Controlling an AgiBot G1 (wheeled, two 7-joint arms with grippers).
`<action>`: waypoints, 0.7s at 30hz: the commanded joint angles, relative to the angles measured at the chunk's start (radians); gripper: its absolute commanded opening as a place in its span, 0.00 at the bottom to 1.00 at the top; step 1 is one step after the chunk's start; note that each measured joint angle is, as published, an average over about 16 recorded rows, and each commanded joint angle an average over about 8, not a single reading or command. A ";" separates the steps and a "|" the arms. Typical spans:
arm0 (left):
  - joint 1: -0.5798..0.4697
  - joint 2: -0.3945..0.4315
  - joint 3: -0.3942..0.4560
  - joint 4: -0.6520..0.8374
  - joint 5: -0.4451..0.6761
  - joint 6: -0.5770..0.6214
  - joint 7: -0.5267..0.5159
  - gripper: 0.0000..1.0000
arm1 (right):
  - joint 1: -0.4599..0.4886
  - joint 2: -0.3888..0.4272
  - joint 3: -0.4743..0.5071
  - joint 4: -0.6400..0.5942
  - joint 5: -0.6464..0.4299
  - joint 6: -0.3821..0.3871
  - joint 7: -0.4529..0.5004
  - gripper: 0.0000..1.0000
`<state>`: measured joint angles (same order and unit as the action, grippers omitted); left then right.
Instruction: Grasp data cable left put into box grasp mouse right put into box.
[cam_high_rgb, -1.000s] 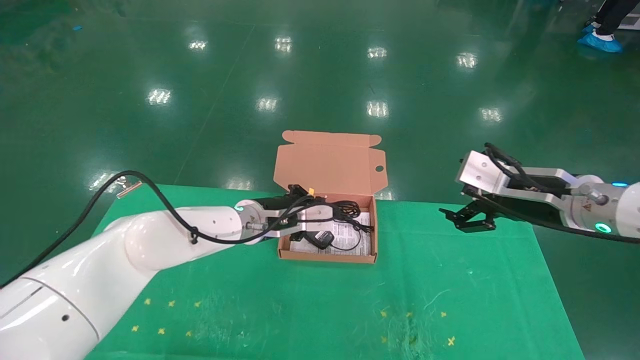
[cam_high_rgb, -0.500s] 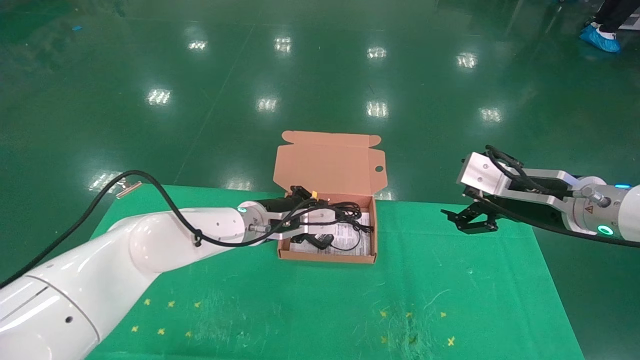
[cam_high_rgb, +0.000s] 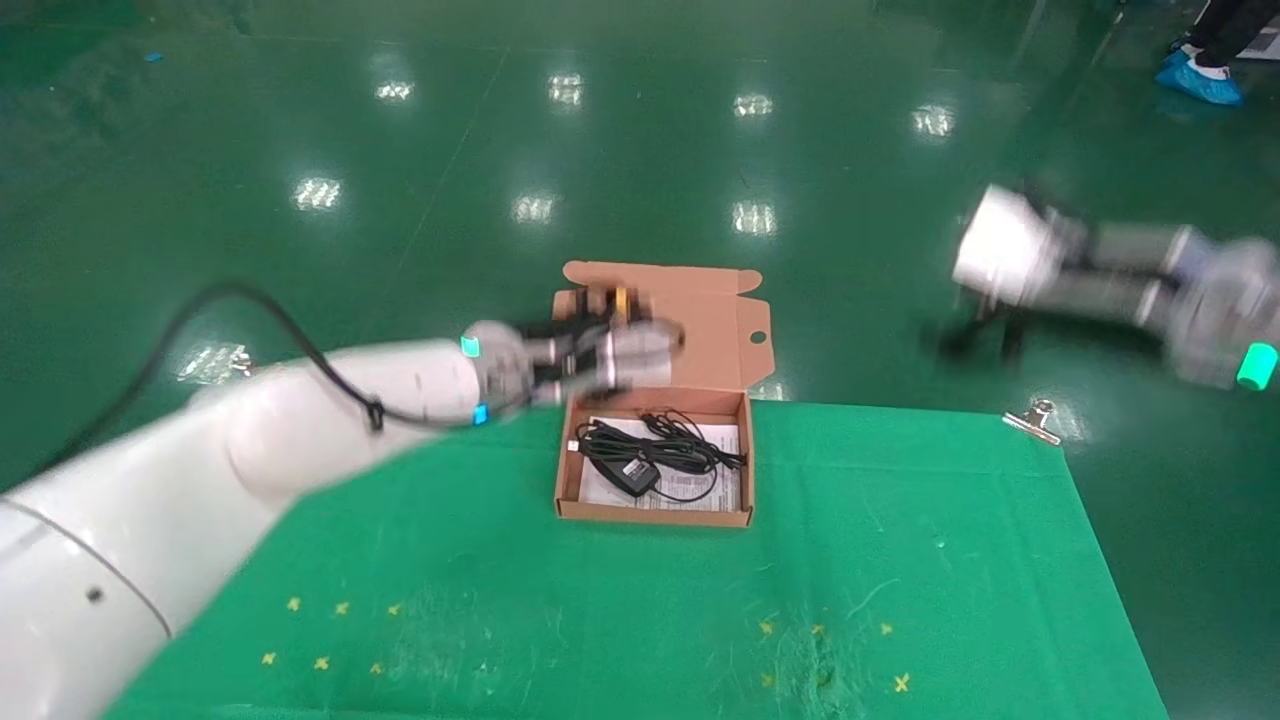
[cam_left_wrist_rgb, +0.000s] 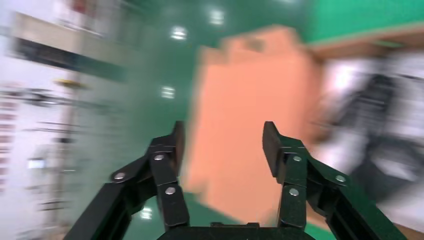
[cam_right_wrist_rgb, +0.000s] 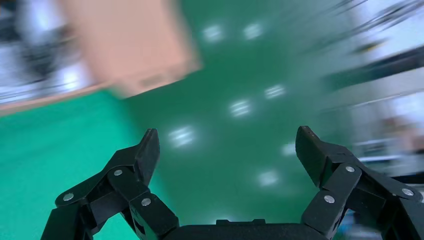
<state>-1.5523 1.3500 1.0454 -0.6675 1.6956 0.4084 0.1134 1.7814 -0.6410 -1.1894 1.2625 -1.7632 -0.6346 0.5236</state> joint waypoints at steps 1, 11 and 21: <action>-0.025 -0.001 -0.008 -0.006 0.000 -0.032 -0.007 1.00 | 0.043 -0.009 0.016 -0.016 -0.022 0.007 -0.016 1.00; -0.015 -0.039 -0.040 -0.031 -0.068 0.013 -0.028 1.00 | 0.081 -0.023 0.053 -0.037 -0.026 -0.105 -0.062 1.00; 0.073 -0.163 -0.169 -0.135 -0.227 0.203 -0.076 1.00 | -0.057 -0.014 0.202 -0.027 0.159 -0.237 -0.110 1.00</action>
<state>-1.4793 1.1863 0.8762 -0.8024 1.4679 0.6123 0.0371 1.7245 -0.6550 -0.9867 1.2357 -1.6039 -0.8715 0.4137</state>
